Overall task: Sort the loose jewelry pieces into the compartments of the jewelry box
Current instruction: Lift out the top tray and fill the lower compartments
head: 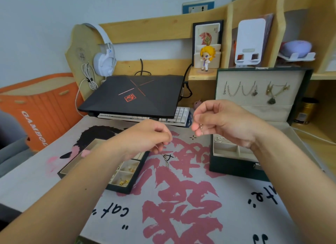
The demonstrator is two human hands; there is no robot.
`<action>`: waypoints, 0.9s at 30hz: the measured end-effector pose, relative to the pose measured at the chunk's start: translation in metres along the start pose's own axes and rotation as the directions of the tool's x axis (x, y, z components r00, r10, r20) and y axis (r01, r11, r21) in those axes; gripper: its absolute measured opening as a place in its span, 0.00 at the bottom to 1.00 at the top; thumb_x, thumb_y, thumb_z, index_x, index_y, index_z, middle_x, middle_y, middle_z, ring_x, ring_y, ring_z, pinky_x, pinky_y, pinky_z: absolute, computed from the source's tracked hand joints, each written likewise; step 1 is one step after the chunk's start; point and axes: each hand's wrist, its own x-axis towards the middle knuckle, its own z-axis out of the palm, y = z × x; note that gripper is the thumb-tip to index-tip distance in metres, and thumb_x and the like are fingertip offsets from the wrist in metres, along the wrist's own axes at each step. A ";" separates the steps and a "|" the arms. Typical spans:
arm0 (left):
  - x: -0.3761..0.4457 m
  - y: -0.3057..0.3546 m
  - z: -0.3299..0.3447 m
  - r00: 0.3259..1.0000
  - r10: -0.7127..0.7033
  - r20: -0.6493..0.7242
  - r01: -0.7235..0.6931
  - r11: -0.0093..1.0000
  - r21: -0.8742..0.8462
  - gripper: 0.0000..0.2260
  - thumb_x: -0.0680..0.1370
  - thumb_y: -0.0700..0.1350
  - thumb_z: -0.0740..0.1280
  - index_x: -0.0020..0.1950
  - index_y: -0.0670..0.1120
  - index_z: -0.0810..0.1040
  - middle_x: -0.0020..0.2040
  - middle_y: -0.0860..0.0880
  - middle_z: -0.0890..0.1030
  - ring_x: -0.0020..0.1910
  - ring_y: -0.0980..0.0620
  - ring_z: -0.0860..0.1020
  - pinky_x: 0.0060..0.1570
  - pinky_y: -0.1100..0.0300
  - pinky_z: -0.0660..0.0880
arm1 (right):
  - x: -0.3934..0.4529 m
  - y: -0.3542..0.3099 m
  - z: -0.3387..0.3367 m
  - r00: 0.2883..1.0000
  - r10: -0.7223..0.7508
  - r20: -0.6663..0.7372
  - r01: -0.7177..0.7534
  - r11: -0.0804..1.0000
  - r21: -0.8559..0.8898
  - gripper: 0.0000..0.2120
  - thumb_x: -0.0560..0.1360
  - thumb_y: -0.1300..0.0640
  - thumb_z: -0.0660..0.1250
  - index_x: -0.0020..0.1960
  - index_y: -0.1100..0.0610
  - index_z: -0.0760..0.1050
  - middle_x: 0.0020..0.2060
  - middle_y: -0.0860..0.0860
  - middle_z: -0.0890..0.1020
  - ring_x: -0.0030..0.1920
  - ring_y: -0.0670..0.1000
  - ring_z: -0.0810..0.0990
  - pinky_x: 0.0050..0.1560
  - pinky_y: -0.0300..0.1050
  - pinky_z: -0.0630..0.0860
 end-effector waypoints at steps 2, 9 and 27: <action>0.004 -0.014 0.008 1.000 -0.022 -0.002 0.022 0.995 0.102 0.08 0.81 0.39 0.65 0.49 0.48 0.83 0.42 0.49 0.85 0.41 0.52 0.83 0.50 0.55 0.83 | 0.000 -0.001 -0.001 0.998 -0.004 -0.066 -0.002 0.995 -0.098 0.02 0.79 0.66 0.66 0.52 0.64 0.76 0.43 0.61 0.87 0.42 0.58 0.86 0.49 0.47 0.84; 0.035 -0.049 0.039 0.993 -0.026 -0.116 0.089 0.814 0.574 0.18 0.77 0.29 0.65 0.60 0.46 0.84 0.61 0.44 0.82 0.59 0.43 0.80 0.59 0.51 0.80 | -0.004 -0.005 0.000 0.994 -0.057 -0.090 -0.006 0.815 -0.580 0.05 0.77 0.56 0.72 0.43 0.50 0.82 0.39 0.46 0.83 0.43 0.46 0.80 0.46 0.42 0.74; 0.061 -0.035 0.030 0.989 -0.148 0.019 0.113 0.827 0.551 0.11 0.80 0.32 0.64 0.44 0.43 0.83 0.36 0.47 0.85 0.30 0.56 0.83 0.38 0.64 0.81 | -0.018 -0.020 -0.034 0.968 -0.109 -0.228 -0.028 0.850 -0.525 0.04 0.77 0.59 0.70 0.44 0.54 0.82 0.39 0.54 0.82 0.39 0.53 0.76 0.47 0.57 0.79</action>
